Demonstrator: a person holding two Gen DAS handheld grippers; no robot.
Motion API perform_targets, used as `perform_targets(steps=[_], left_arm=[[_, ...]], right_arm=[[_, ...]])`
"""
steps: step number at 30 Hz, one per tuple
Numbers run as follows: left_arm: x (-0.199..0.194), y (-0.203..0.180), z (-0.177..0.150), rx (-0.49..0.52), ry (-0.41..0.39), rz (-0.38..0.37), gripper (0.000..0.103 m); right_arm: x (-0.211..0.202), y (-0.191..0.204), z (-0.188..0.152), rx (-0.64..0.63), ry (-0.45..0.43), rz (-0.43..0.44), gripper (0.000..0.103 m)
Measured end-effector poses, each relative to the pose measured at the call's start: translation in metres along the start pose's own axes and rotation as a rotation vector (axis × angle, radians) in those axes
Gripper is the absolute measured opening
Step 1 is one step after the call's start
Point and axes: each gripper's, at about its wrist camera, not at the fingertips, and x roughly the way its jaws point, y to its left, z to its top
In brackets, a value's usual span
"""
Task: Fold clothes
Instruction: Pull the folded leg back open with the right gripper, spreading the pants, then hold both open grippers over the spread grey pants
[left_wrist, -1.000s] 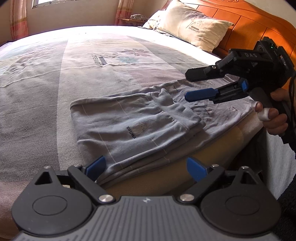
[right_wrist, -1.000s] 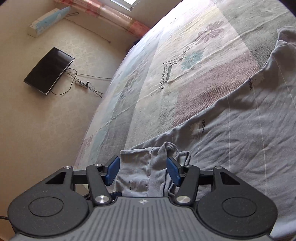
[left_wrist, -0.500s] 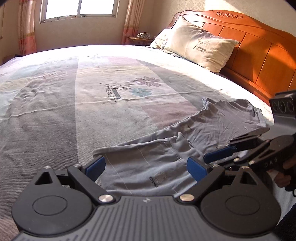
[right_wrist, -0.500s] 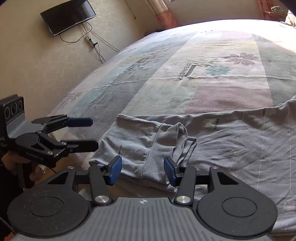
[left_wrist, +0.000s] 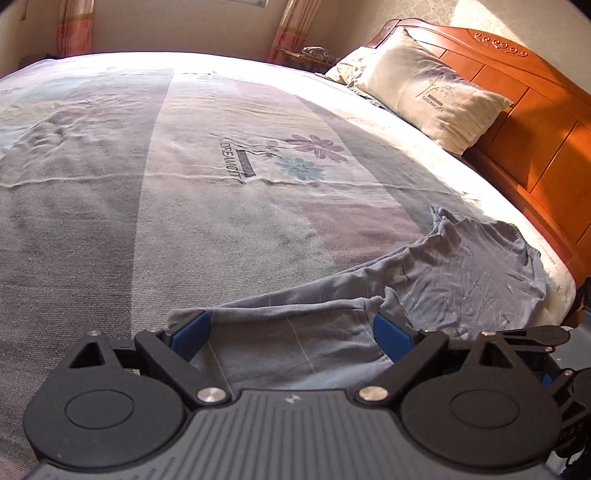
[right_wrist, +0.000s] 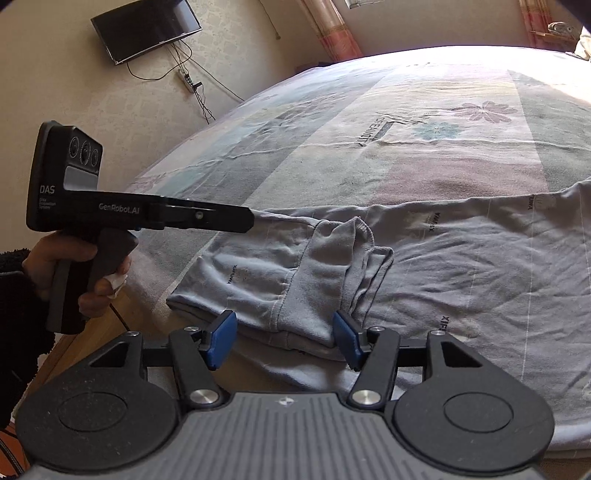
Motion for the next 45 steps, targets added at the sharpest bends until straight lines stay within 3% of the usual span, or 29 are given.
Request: perform_targets(steps=[4, 8, 12, 17, 20, 25, 30, 33, 37, 40, 45], left_arm=[[0.016, -0.018, 0.003, 0.087, 0.037, 0.088, 0.095], [-0.008, -0.038, 0.001, 0.149, 0.003, 0.100, 0.096], [-0.021, -0.053, -0.003, 0.153, 0.022, 0.124, 0.096], [-0.027, -0.077, -0.003, 0.144, 0.033, 0.118, 0.096], [-0.029, -0.095, 0.001, 0.147, 0.031, 0.117, 0.096], [-0.038, -0.139, 0.011, 0.177, -0.001, 0.101, 0.096], [-0.035, -0.185, 0.018, 0.207, -0.023, 0.046, 0.096], [-0.019, -0.212, 0.019, 0.235, -0.010, 0.017, 0.096], [0.004, -0.242, 0.023, 0.272, 0.017, -0.007, 0.096], [0.016, -0.258, 0.026, 0.288, 0.028, -0.021, 0.096], [0.032, -0.271, 0.030, 0.292, 0.050, -0.027, 0.096]], right_arm=[[-0.004, -0.002, 0.001, 0.033, -0.005, -0.007, 0.064], [-0.031, -0.005, 0.005, -0.014, -0.058, -0.110, 0.068], [-0.066, -0.027, 0.005, -0.006, -0.134, -0.251, 0.072], [-0.088, -0.066, -0.013, 0.087, -0.107, -0.399, 0.072], [-0.097, -0.085, -0.029, 0.185, -0.085, -0.373, 0.078], [-0.140, -0.104, -0.035, 0.316, -0.234, -0.276, 0.079], [-0.202, -0.145, -0.039, 0.437, -0.437, -0.302, 0.093], [-0.222, -0.181, -0.049, 0.520, -0.464, -0.319, 0.094], [-0.230, -0.217, -0.062, 0.623, -0.455, -0.255, 0.094], [-0.227, -0.226, -0.057, 0.608, -0.442, -0.182, 0.094], [-0.205, -0.223, -0.063, 0.563, -0.289, -0.209, 0.093]])
